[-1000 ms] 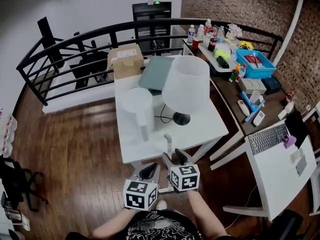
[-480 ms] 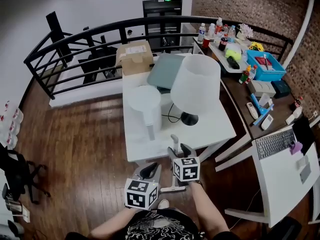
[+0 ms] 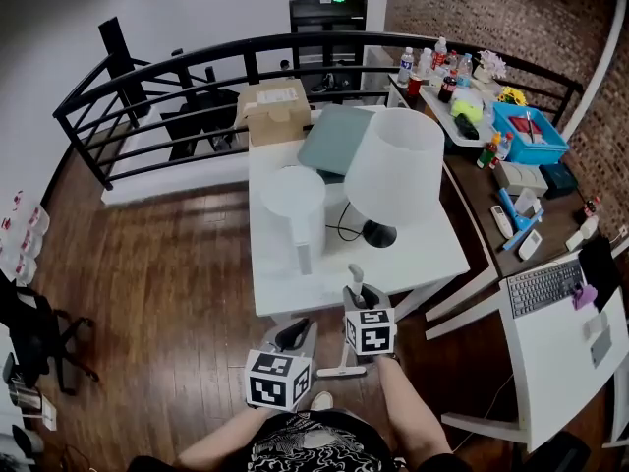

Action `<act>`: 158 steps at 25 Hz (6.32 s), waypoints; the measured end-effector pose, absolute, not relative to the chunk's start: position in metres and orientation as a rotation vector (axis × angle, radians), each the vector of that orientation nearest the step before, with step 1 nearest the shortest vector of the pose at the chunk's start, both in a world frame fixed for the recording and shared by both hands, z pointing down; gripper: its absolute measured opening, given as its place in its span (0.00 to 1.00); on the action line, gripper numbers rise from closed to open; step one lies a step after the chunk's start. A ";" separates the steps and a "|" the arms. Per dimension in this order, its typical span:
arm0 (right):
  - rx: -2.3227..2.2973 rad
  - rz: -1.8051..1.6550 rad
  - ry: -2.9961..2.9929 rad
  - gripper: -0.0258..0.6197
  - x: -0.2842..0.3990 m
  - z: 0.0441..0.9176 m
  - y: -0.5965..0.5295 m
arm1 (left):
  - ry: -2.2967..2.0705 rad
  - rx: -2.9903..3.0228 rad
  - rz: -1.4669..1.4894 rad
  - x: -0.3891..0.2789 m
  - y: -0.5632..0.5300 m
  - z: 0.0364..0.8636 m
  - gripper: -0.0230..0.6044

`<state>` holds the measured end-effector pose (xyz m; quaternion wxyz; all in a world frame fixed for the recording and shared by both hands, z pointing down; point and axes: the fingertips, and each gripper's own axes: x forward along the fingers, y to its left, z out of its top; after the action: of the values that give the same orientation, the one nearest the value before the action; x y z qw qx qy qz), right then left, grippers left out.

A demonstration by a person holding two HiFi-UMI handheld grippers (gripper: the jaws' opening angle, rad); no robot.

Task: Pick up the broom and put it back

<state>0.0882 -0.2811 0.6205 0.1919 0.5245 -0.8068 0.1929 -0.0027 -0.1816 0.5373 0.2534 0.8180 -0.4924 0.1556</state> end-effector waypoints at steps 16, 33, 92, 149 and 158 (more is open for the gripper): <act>1.570 0.450 -2.298 0.19 0.094 0.578 -0.211 | -1.270 2.301 0.373 0.003 -0.169 0.522 0.09; 1.698 0.209 -2.443 0.19 0.091 0.443 -0.178 | -1.363 2.413 0.205 -0.008 -0.168 0.462 0.05; 1.544 0.427 -2.267 0.19 0.082 0.586 -0.198 | -1.366 2.357 0.308 -0.007 -0.166 0.495 0.04; 1.707 0.428 -2.284 0.27 0.065 0.545 -0.213 | -1.332 2.369 0.308 -0.033 -0.167 0.484 0.04; 1.851 0.355 -2.246 0.16 0.052 0.498 -0.157 | -1.238 2.456 0.298 -0.038 -0.140 0.468 0.04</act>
<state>0.0515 -0.1574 0.4977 0.1048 0.6278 -0.7618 0.1203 -0.0379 -0.1398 0.4676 0.1866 0.8722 -0.4397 0.1059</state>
